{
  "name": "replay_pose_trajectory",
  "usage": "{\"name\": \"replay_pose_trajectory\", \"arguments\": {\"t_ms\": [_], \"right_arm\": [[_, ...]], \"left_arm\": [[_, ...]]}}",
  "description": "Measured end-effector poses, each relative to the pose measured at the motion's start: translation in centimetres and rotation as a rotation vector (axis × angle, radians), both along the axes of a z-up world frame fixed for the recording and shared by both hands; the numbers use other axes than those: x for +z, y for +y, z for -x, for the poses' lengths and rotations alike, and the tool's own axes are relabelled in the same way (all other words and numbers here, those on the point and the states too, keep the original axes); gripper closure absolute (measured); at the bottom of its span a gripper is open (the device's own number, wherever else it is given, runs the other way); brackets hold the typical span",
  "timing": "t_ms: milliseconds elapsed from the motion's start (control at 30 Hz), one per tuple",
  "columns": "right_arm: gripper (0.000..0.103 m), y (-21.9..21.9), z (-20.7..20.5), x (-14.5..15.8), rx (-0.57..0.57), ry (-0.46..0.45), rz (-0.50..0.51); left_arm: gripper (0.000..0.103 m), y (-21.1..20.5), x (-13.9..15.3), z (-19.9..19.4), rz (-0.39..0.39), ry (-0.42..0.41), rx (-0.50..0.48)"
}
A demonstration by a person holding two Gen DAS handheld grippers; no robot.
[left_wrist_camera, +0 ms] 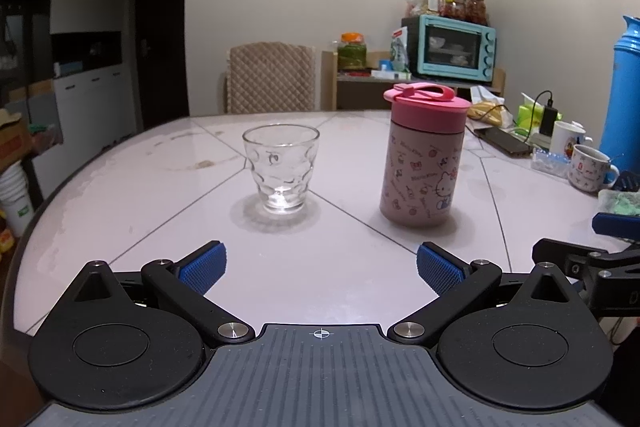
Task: Unscrew bottle cap and pour
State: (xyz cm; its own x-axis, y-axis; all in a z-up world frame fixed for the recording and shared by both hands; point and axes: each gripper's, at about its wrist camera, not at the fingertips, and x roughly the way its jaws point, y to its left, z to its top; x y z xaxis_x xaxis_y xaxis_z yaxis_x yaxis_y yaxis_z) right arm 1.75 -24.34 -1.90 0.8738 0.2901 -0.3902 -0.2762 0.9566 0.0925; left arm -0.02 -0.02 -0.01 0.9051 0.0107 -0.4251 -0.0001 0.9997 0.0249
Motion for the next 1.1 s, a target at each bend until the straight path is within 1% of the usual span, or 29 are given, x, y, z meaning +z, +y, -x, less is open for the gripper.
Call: {"name": "replay_pose_trajectory", "arguments": {"t_ms": [133, 200, 267, 333, 433, 1100], "right_arm": [[0.000, 0.10, -0.04, 0.02, -0.003, -0.002, 0.000], [0.000, 0.15, -0.07, 0.02, -0.004, -0.003, 0.000], [0.000, 0.20, -0.09, 0.03, -0.005, -0.004, 0.000], [0.000, 0.27, -0.11, 0.03, -0.007, -0.006, 0.000], [0.000, 0.42, -0.14, -0.06, -0.010, -0.006, 0.000], [0.000, -0.34, -0.15, -0.33, -0.025, -0.007, -0.006]], "left_arm": [[0.000, -0.29, -0.03, 0.03, -0.005, 0.000, 0.000], [0.000, -0.13, -0.11, 0.41, 0.013, -0.011, -0.001], [0.000, 0.00, 0.06, 0.25, 0.027, 0.001, -0.002], [0.000, -0.39, 0.15, 0.48, 0.019, -0.003, -0.005], [0.000, 0.36, 0.18, 0.20, 0.043, 0.003, -0.001], [0.000, -0.40, 0.00, 0.25, 0.035, 0.006, -0.014]]}}
